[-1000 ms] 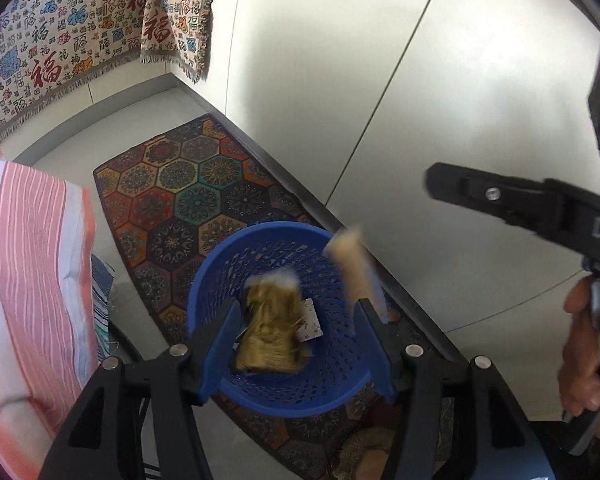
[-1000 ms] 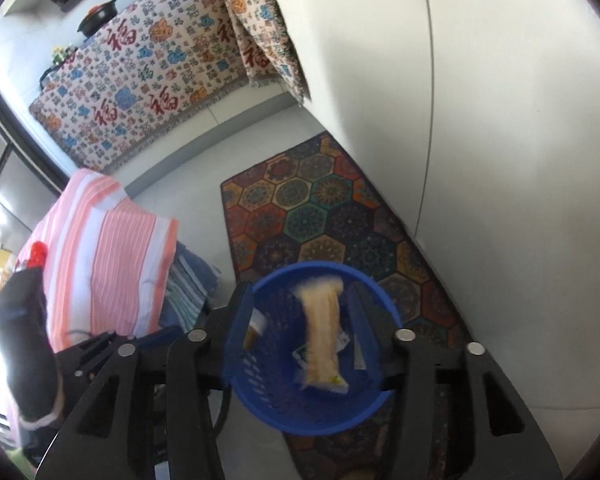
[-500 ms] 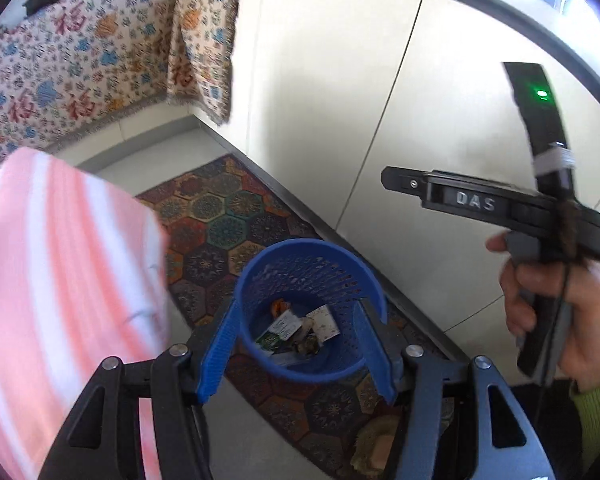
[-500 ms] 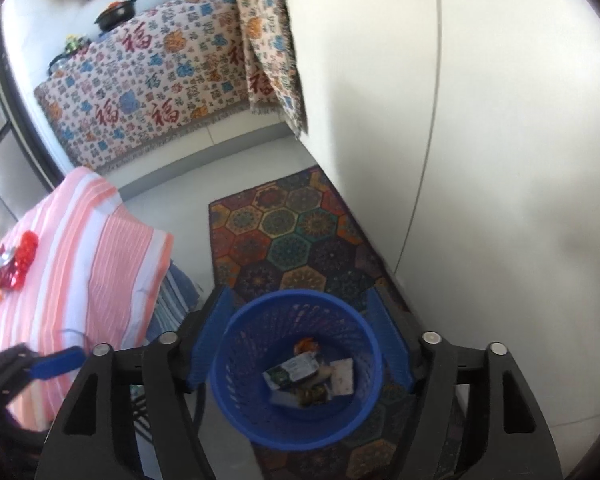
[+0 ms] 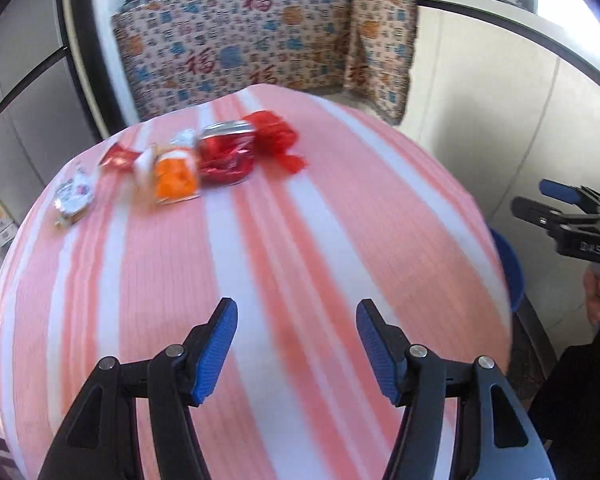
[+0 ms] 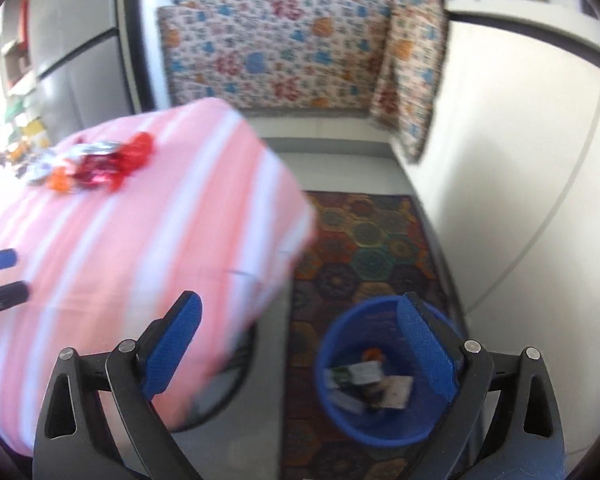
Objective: Collect trash
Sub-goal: 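Return both tools over the table toward the remaining trash, then grasp the white snack bag with the left tool, then hold the snack bag in the left tool while the right tool grasps the red plastic bag, then carry snack bag and red plastic bag over the blue wastebasket and open both tools, then return both tools over the table toward the remaining trash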
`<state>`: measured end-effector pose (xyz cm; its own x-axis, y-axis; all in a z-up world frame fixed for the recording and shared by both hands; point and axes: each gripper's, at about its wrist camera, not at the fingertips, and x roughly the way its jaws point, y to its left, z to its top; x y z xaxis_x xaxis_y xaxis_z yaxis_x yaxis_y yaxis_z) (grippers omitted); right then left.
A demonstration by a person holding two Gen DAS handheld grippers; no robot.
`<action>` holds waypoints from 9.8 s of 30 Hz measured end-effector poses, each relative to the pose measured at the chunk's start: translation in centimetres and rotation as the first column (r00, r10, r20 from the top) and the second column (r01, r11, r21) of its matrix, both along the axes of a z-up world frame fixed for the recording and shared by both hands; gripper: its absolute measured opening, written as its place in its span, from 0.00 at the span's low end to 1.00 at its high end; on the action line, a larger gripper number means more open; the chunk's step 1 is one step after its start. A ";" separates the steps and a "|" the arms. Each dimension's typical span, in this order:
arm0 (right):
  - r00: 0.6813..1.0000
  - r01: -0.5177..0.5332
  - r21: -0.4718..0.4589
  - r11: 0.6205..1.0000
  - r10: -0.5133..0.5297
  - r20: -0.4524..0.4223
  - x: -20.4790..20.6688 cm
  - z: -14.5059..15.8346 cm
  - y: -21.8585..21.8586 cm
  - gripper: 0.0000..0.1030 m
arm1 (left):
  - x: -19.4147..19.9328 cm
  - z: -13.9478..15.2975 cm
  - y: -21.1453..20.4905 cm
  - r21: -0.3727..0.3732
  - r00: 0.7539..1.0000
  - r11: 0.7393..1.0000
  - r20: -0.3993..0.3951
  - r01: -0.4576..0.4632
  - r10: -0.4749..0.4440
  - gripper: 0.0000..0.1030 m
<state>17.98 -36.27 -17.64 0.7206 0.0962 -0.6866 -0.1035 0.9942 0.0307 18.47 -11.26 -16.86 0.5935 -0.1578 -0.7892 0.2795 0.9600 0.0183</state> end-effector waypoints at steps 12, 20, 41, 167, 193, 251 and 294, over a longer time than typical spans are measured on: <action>0.980 -0.165 -0.059 0.985 0.157 -0.121 5.2 -3.1 16.8 0.96 | 3.1 -2.7 12.1 0.008 0.977 0.977 -0.013 -0.211 0.211 0.76; 0.982 -0.133 -0.035 0.991 0.127 -0.139 6.0 -4.4 17.0 0.98 | 2.8 -3.1 12.1 -0.020 0.978 0.978 -0.014 -0.206 0.206 0.84; 0.983 -0.130 -0.037 0.991 0.124 -0.133 6.0 -4.6 17.2 0.99 | 3.3 -3.3 12.4 -0.025 0.977 0.977 -0.020 -0.211 0.211 0.87; 0.914 -0.323 -0.039 0.946 0.300 -0.274 8.1 -1.1 20.4 0.79 | 2.4 -2.1 15.6 -0.133 0.997 0.991 -0.076 -0.014 0.004 0.83; 0.975 -0.096 0.207 0.974 0.134 -0.177 2.5 3.9 5.4 0.38 | -0.1 2.2 4.6 -0.289 0.990 0.948 -0.007 0.135 -0.143 0.27; 0.881 0.472 0.193 0.860 -0.454 -0.130 0.9 -2.6 -24.7 0.82 | 6.5 -2.7 -31.4 -0.305 0.888 0.866 -0.111 0.396 -0.446 0.55; 0.987 -0.067 -0.031 0.997 0.062 -0.151 8.2 -4.5 16.5 1.00 | 5.3 -3.6 11.2 -0.030 0.990 0.990 -0.013 -0.137 0.137 0.79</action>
<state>26.16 -19.73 -22.10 0.6025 0.1125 -0.7901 -0.1642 0.9863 0.0153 23.77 -0.05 -20.43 0.6027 -0.0997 -0.7917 0.1452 0.9893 -0.0141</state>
